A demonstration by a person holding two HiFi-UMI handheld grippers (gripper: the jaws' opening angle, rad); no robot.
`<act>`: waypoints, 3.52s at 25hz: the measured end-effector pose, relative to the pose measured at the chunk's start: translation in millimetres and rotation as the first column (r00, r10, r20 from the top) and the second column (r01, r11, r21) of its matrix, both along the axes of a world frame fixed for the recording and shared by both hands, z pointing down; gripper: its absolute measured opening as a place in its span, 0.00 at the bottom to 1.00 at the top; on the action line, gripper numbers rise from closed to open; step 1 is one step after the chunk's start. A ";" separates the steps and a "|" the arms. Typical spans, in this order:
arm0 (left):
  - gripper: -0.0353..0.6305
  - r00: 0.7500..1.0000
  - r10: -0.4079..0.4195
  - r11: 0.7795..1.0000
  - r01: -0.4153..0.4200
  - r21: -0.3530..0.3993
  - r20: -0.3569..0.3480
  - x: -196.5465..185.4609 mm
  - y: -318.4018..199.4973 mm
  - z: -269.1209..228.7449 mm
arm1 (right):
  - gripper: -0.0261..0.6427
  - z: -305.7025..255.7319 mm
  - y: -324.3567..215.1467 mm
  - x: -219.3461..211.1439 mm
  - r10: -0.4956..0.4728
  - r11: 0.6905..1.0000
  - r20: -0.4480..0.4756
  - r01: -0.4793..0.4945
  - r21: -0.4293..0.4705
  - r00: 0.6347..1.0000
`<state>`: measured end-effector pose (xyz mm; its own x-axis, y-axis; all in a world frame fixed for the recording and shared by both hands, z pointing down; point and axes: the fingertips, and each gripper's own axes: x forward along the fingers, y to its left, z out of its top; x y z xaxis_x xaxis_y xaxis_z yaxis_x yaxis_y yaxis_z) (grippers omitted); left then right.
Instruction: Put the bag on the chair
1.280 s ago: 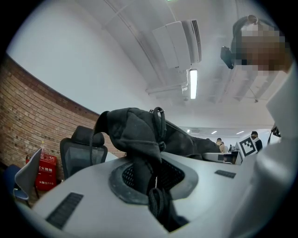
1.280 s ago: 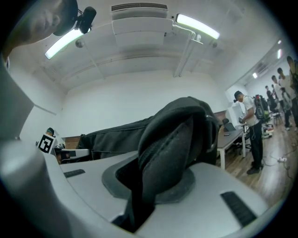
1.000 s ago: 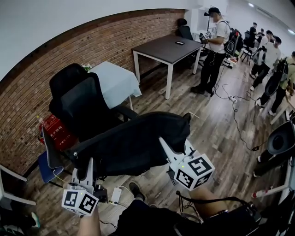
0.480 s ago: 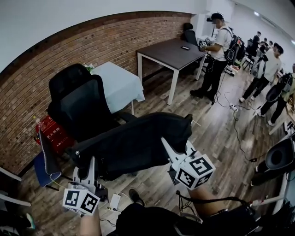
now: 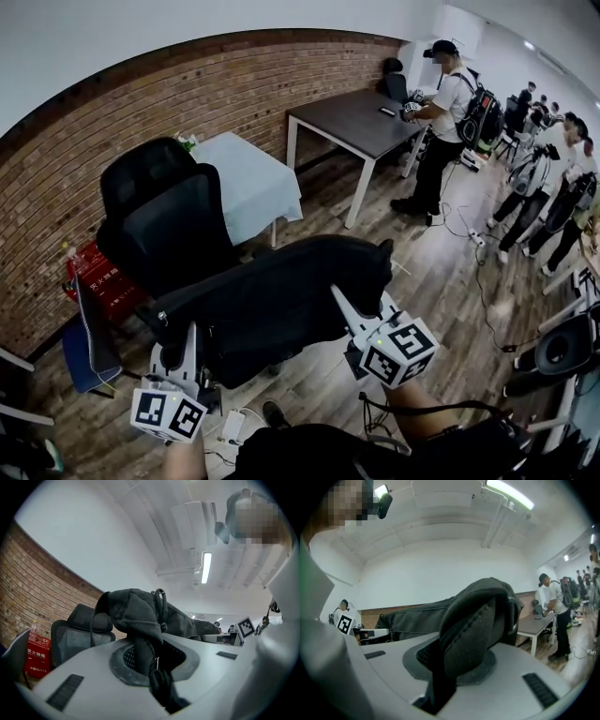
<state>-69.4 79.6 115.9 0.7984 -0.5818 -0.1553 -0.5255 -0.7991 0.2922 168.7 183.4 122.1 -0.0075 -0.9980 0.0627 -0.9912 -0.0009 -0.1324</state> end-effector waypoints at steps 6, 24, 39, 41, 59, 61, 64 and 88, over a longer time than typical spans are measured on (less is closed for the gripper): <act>0.13 1.000 -0.009 1.000 0.009 -0.004 -0.005 -1.1 -44.2 3.4 | 0.14 2.2 -52.5 2.6 -0.012 1.000 -0.004 0.012 -0.001 1.000; 0.13 0.988 -0.155 0.988 0.155 -0.009 0.021 7.2 -110.3 13.6 | 0.14 12.0 -153.6 20.8 -0.169 0.985 0.001 0.169 -0.018 0.986; 0.13 0.916 -0.400 0.916 0.401 -0.026 0.042 30.1 -165.6 26.6 | 0.14 24.3 -272.0 50.7 -0.423 0.906 -0.003 0.423 -0.016 0.906; 0.13 0.903 -0.427 0.903 0.428 -0.025 0.046 32.9 -171.9 27.3 | 0.14 26.8 -285.5 53.4 -0.451 0.892 0.002 0.451 -0.015 0.892; 0.13 0.819 -0.567 0.813 0.574 -0.102 0.094 27.0 -205.7 60.9 | 0.14 64.3 -357.8 42.3 -0.601 0.794 0.051 0.603 -0.084 0.798; 0.13 0.825 -0.555 0.818 0.564 -0.111 0.104 20.7 -212.4 68.8 | 0.14 73.4 -362.9 36.6 -0.596 0.796 0.059 0.598 -0.094 0.801; 0.13 0.841 -0.528 0.832 0.540 -0.127 0.121 5.1 -227.9 80.7 | 0.14 87.7 -373.3 22.1 -0.580 0.804 0.074 0.584 -0.114 0.812; 0.13 0.877 -0.401 0.819 0.472 -0.326 0.264 -23.0 -302.5 253.7 | 0.14 261.6 -432.8 -7.1 -0.513 0.772 0.153 0.532 -0.348 0.845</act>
